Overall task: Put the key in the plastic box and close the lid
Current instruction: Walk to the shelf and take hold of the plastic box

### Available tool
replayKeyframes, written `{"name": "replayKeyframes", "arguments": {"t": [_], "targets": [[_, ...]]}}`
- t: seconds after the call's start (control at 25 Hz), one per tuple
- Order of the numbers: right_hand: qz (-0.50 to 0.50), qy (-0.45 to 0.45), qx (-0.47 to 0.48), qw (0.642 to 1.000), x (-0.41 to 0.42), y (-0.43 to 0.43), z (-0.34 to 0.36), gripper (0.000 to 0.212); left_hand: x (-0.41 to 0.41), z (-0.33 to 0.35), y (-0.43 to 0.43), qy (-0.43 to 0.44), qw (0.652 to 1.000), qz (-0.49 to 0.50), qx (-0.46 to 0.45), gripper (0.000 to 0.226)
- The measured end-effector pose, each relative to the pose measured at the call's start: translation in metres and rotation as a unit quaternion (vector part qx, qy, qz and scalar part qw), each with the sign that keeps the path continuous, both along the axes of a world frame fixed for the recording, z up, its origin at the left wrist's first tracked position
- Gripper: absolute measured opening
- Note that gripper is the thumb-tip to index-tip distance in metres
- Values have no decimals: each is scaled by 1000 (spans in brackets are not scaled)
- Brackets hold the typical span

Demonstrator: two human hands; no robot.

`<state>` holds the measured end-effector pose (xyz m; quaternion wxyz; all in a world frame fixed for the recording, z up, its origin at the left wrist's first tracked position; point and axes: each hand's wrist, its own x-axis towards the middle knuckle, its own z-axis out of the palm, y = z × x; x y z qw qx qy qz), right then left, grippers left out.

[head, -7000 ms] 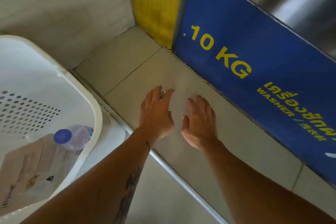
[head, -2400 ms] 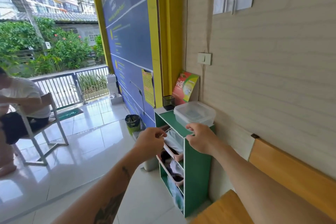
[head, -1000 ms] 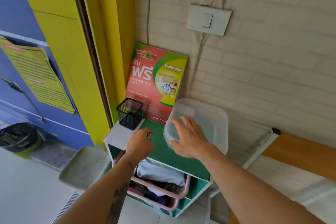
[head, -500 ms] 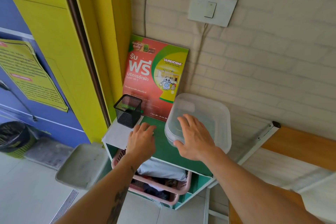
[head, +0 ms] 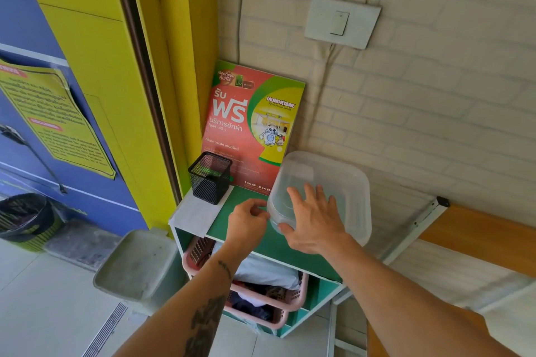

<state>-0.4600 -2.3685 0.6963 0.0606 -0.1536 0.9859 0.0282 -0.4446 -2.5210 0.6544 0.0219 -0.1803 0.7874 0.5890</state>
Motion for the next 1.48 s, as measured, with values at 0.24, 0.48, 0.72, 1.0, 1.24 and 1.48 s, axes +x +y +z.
{"name": "replayKeyframes", "arguments": {"t": [0.24,0.48,0.72,1.0,1.24,1.48], "targets": [[50,46,27,997,-5,-2,8,68,-8,-3,-2,-34,997,6,62,25],[98,71,53,991,-8,-1,13,67,-9,-3,0,-29,994,7,100,22],[138,91,39,985,-15,3,34,55,-9,-2,-1,-36,994,10,102,20],[139,84,5,987,-13,9,48,46,-9,0,0,-38,995,8,88,20],[145,91,0,985,-6,7,49,36,-6,-2,0,-29,998,4,62,22],[107,85,-8,991,8,3,22,50,-3,6,1,11,1000,1,-3,29]]}}
